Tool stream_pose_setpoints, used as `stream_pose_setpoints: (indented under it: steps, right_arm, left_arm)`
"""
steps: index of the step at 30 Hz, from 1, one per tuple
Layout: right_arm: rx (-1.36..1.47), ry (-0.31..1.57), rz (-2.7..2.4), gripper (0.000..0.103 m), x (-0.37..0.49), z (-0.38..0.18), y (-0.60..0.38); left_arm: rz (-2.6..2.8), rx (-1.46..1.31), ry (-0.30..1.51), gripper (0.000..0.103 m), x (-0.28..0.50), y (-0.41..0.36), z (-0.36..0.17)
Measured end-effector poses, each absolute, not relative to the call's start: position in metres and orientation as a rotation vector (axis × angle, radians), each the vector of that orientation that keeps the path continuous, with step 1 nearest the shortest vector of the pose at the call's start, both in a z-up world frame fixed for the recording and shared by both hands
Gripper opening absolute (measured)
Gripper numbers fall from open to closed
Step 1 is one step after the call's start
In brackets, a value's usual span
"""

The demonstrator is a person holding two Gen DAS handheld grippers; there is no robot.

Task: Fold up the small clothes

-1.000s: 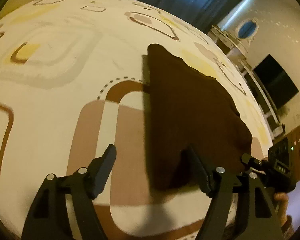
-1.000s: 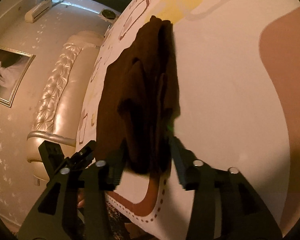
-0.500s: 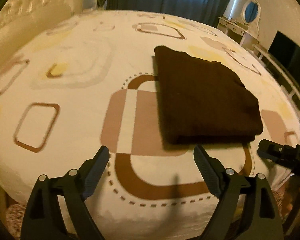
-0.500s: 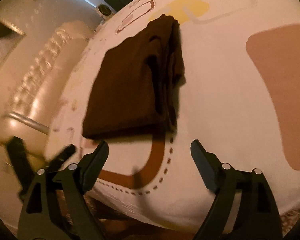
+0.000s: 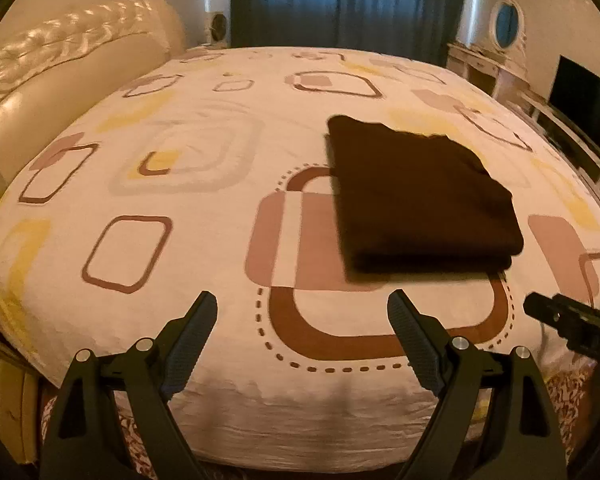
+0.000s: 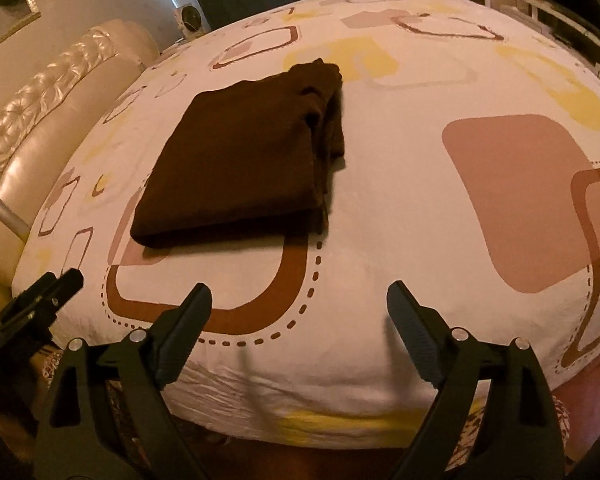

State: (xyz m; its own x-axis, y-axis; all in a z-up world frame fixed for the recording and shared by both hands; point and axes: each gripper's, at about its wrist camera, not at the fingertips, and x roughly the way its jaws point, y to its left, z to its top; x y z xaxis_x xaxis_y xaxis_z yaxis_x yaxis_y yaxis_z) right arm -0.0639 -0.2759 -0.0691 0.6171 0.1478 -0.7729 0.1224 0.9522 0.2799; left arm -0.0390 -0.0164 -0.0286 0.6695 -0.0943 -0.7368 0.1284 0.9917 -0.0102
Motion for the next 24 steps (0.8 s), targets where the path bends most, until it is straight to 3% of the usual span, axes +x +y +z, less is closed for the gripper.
stream_pose_setpoints:
  steps: [24]
  right_arm:
    - [0.281,0.912,0.015,0.090,-0.066,-0.073,-0.265]
  left_arm:
    - [-0.148,0.079,0.819,0.086,-0.056,-0.033,-0.023]
